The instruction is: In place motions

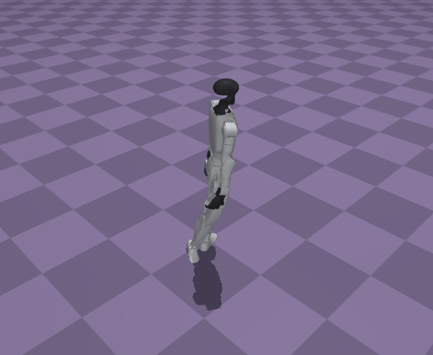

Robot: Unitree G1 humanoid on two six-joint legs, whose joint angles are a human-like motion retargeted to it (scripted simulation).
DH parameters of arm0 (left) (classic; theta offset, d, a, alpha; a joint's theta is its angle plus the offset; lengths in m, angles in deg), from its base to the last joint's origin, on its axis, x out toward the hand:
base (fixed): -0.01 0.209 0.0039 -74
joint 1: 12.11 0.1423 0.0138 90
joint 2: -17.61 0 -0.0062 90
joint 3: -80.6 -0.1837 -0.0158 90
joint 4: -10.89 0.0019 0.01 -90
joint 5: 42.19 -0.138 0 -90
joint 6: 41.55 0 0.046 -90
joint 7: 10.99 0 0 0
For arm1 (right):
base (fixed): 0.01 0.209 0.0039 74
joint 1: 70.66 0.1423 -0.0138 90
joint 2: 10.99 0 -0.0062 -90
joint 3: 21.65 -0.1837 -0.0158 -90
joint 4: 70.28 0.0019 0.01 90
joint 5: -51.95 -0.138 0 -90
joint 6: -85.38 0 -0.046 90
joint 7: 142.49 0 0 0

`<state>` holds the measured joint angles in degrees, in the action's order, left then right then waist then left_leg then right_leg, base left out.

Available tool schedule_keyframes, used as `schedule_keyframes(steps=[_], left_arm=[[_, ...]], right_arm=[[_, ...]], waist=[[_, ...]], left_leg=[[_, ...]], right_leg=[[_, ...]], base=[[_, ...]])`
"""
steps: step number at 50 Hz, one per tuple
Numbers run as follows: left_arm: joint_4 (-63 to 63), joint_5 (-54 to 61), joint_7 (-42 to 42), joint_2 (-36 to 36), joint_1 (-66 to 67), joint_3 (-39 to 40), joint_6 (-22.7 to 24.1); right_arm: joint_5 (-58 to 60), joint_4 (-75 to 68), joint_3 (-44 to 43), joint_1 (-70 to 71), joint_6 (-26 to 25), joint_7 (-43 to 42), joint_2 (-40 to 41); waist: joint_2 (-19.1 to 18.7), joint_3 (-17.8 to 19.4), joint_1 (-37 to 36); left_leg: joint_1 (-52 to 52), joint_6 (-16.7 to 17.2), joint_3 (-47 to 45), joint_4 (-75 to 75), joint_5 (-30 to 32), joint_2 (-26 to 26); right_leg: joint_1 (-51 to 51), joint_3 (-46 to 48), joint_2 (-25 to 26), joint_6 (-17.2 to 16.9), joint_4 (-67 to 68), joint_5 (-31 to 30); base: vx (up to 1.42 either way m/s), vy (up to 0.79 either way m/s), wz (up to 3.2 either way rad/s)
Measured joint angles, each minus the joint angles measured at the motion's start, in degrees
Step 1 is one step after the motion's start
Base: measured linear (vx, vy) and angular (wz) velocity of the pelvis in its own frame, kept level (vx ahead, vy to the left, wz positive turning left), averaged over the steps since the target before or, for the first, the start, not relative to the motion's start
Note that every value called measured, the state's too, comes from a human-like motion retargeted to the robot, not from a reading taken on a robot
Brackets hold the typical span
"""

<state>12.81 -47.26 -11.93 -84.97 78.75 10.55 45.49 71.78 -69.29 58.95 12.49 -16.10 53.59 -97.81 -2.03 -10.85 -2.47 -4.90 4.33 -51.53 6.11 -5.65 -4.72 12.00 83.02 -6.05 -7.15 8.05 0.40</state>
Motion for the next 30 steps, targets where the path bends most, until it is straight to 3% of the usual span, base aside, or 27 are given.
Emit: schedule_keyframes(steps=[3, 5, 7, 9, 10, 12, 15, 20, 22, 25, 30], left_arm=[[1.0, -1.0, 0.4, 0.2, -0.5, -0.6, -0.1], [0.8, -2.6, -0.8, 0.9, -0.3, -0.7, 0.0], [1.0, -3.1, -1.0, 1.6, 0.0, -1.2, -0.2], [1.1, -2.7, -0.2, 2.2, -0.3, -2.0, -0.7], [0.9, -2.5, 0.2, 2.4, -0.8, -2.4, -0.9], [-0.1, -2.4, -0.4, 3.1, -1.8, -3.7, -1.0], [-2.2, -4.3, -1.9, 4.0, -2.8, -4.8, -1.0], [-4.3, -4.0, -2.4, 4.0, -3.6, -6.6, -0.6], [-4.3, -4.1, -3.5, 4.2, -4.7, -7.0, -0.8], [-4.8, -4.5, -1.6, 3.0, -4.3, -7.9, 0.0], [-4.1, -5.2, -2.4, 2.1, -1.7, -6.5, 1.4]], right_arm=[[-3.6, 1.9, 0.2, 1.4, 1.5, -0.6, -0.4], [-3.6, 3.7, 0.9, 2.6, 2.9, 0.6, -0.5], [-1.9, 5.7, 1.2, 3.4, 2.0, 1.8, 0.7], [-2.5, 7.5, 1.5, 4.3, 1.6, 1.6, 2.2], [-3.5, 8.1, 1.9, 5.0, 1.8, 1.3, 2.8], [-5.9, 9.2, 3.8, 6.3, 3.6, 1.8, 3.3], [-4.5, 9.8, 6.5, 7.2, 4.2, 3.3, 4.2], [0.1, 9.1, 8.9, 6.2, 3.9, 2.3, 4.8], [3.1, 8.3, 9.0, 5.5, 3.5, 2.4, 5.1], [6.9, 7.0, 7.4, 4.9, 1.7, 3.0, 5.3], [5.9, 5.9, 6.9, 5.9, -0.1, 0.8, 4.9]], waist=[[-7.2, 2.0, 0.1], [-8.5, 2.7, 2.1], [-7.5, 2.9, 4.7], [-7.7, 5.1, 7.6], [-7.9, 6.8, 8.6], [-8.0, 9.4, 10.2], [-6.8, 10.7, 12.1], [-1.3, 14.0, 12.8], [1.7, 13.9, 9.4], [2.8, 12.8, 2.1], [1.1, 11.2, 4.5]], left_leg=[[-0.4, 0.9, 5.4, 0.9, -1.6, -6.7], [-1.6, 0.7, 8.7, 1.4, -2.6, -6.9], [-3.5, -0.4, 12.0, 1.2, -2.2, -4.8], [-4.0, -1.0, 15.4, 0.9, -1.2, -4.5], [-3.9, -1.3, 16.7, 0.9, -0.9, -4.5], [-3.7, -1.5, 18.3, 0.6, -0.3, -4.6], [-3.1, -1.1, 19.5, -0.2, 0.1, -3.4], [1.0, -1.3, 26.5, 2.0, -1.2, 1.8], [0.3, -1.5, 29.8, 5.0, -1.2, 3.6], [0.2, -1.3, 28.2, 6.1, -0.7, 2.6], [0.6, -0.5, 33.1, 3.9, 0.5, 1.7]], right_leg=[[-1.9, -8.5, -3.9, 11.0, 18.2, -4.4], [-9.9, -21.9, -10.1, 15.3, 33.9, -3.9], [-20.7, -39.8, -8.1, 11.2, 39.8, -2.1], [-27.0, -53.4, -0.3, 7.2, 38.9, -1.6], [-28.2, -56.2, 1.8, 7.0, 37.9, -1.2], [-28.4, -55.5, 1.4, 8.8, 32.1, 1.5], [-28.1, -54.5, 0.9, 10.8, 18.6, 5.0], [-25.5, -80.9, 6.7, 7.0, 4.2, 7.5], [-23.0, -63.0, 0.4, 8.8, 5.3, 8.4], [-22.2, -63.5, -0.6, 7.3, 6.4, 9.2], [-18.7, -58.6, 0.9, 6.9, 3.6, 9.2]], base=[[0.14, 0.23, 0.98], [0.25, 0.23, 1.37], [0.15, 0.05, 1.69], [0.05, -0.05, 1.83], [-0.05, -0.06, 1.67], [-0.12, -0.09, 1.6], [0.12, -0.12, 1.57], [0.24, -0.18, 1.72], [0.23, -0.23, 0.74], [0.18, -0.18, 0.15], [0.14, -0.11, 0.76]])
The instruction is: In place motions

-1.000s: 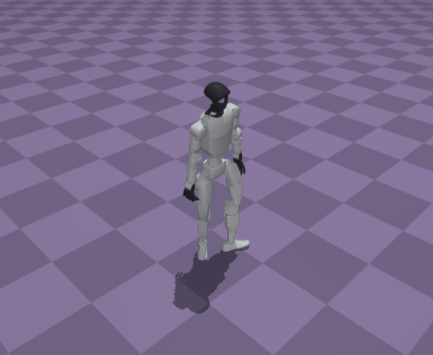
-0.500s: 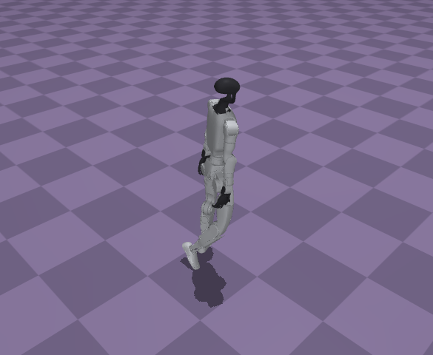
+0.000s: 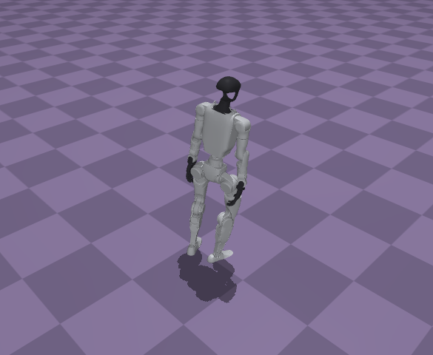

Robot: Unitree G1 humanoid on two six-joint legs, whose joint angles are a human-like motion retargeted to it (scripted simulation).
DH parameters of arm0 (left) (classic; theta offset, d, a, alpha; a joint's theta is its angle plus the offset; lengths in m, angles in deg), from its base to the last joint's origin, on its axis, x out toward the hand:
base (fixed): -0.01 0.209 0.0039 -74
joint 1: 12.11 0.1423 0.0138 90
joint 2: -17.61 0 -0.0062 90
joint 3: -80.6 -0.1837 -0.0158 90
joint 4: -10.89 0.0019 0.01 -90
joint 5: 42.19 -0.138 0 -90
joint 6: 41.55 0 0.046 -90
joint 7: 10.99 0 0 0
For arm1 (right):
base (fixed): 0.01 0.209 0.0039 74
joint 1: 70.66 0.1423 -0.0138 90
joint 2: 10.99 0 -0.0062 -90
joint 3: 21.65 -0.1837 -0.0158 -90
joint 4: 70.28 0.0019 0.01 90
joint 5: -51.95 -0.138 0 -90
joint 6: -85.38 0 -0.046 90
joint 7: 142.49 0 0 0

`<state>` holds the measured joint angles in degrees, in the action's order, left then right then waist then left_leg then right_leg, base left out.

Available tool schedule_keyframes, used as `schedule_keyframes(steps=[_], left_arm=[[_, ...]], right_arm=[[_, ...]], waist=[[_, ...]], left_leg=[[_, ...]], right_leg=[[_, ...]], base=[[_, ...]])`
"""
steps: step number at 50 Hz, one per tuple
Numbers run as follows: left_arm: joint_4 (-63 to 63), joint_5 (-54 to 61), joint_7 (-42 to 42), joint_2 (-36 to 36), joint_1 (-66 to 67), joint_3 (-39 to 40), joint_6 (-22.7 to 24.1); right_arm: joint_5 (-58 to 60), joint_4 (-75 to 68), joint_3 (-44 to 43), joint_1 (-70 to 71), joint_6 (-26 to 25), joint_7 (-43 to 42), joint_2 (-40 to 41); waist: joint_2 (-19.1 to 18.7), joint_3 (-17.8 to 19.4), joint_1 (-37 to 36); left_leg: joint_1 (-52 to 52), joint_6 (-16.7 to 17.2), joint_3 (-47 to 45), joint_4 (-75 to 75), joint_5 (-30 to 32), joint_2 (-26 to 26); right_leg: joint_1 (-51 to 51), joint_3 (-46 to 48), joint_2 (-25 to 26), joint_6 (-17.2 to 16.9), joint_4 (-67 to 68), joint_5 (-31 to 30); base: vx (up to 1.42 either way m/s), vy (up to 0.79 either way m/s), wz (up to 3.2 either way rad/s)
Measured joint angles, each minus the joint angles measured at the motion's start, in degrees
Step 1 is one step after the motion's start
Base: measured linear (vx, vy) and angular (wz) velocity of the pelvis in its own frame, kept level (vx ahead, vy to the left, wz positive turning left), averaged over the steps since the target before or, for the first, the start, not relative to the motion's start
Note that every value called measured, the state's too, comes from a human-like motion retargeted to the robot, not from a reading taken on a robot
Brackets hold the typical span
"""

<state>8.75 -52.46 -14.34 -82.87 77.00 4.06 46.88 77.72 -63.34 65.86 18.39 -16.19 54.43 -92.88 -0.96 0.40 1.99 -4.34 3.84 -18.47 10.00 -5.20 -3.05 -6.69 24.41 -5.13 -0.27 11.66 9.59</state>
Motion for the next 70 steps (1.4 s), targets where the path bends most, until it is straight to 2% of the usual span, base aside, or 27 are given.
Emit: schedule_keyframes(steps=[3, 7, 23, 38, 48, 52, 58, 65, 67, 70], left_arm=[[1.5, -1.9, 0.8, 0.6, 1.2, -0.2, -0.3], [4.4, -0.4, 1.6, 0.8, 1.1, 0.7, -1.6], [3.2, -1.3, -1.0, -0.3, 1.2, 0.1, -2.1], [3.5, -1.0, -1.1, 0.4, 1.2, 0.5, -2.3], [3.2, -1.6, -1.6, 0.3, 1.2, 0.3, -2.7], [-0.5, -2.3, -2.2, 0.1, 0.5, -0.1, -2.9], [-8.6, 0.1, 0.0, -1.7, -0.9, -2.1, -0.9], [-7.4, 3.9, 2.7, -4.1, -1.3, -3.2, 2.4], [-5.3, 4.2, 3.9, -3.9, -0.8, -3.1, 3.2], [-1.1, 5.1, 6.3, -3.4, 0.0, -1.8, 3.3]], right_arm=[[-2.9, -0.2, -0.5, 0.0, 1.4, 2.0, -0.6], [-5.0, 0.2, -1.9, 0.0, 1.3, 4.5, -1.1], [-3.9, -3.8, -0.9, -0.5, 1.3, 1.3, -0.8], [-0.9, -8.5, 0.6, -2.2, -0.6, -5.5, -0.7], [-3.9, -8.8, -0.3, -1.1, 0.2, -4.1, -1.2], [-4.7, -9.4, 0.1, 1.2, -0.2, -2.0, -1.7], [-8.7, -8.3, 0.1, 4.7, -0.4, 0.2, -3.5], [-4.4, -4.1, 1.5, 5.8, -1.0, 0.3, -6.4], [-2.2, -2.2, 1.6, 5.2, -0.6, 0.6, -6.9], [0.5, -0.4, 1.0, 4.3, -0.4, 0.3, -6.8]], waist=[[-0.7, -2.1, 1.7], [-0.2, -2.7, 1.5], [-1.0, -5.9, 2.3], [-1.5, -6.3, 3.8], [-2.8, -7.0, 4.3], [-3.4, -5.5, 4.2], [-1.7, 0.0, 0.1], [-1.7, 1.6, -5.6], [-1.4, 1.4, -5.8], [-1.0, 0.5, -4.9]], left_leg=[[-0.1, 0.1, -0.4, -2.0, 0.2, -0.4], [0.4, 1.2, 0.0, -3.4, 0.7, -0.3], [2.3, 0.0, -0.8, -5.9, -0.7, 1.3], [5.2, -1.7, -2.1, -5.7, -3.4, 2.4], [3.6, -0.9, -1.7, -5.4, -3.4, 1.6], [1.1, -0.8, -0.2, -3.6, -3.2, 0.5], [-2.8, -1.2, 3.4, -0.1, -1.2, 1.6], [-7.0, 0.5, 5.6, -3.4, 4.9, 3.8], [-7.1, 0.0, -1.5, -4.1, 2.7, 2.4], [-4.4, 1.8, -21.2, -3.7, -0.5, -2.6]], right_leg=[[0.5, 2.6, 0.5, 0.1, -1.0, 0.6], [1.6, 4.2, 0.5, 0.1, -2.1, 0.7], [2.7, 2.4, 1.2, -0.7, -6.5, -0.4], [3.3, -1.8, 1.5, -0.8, -7.0, -3.0], [1.3, -3.6, 2.2, -0.9, -6.1, -3.9], [0.5, -1.8, 1.8, -0.9, -4.3, -3.0], [2.9, 4.4, -0.5, -0.9, -4.8, -2.2], [4.8, 18.0, -2.3, -1.7, -6.5, -1.1], [5.6, 22.9, -3.3, -2.1, -7.0, -0.9], [6.8, 29.3, -4.3, -2.9, -7.6, -0.8]], base=[[0.13, -0.05, 0.72], [0.04, -0.04, 0.39], [0.03, 0.07, -0.1], [0.03, 0.06, -0.25], [-0.01, 0.02, -0.12], [-0.13, 0.0, 0.41], [-0.18, -0.02, 0.93], [-0.26, 0.04, 1.71], [-0.2, 0.06, 2.2], [-0.16, 0.1, 2.37]])
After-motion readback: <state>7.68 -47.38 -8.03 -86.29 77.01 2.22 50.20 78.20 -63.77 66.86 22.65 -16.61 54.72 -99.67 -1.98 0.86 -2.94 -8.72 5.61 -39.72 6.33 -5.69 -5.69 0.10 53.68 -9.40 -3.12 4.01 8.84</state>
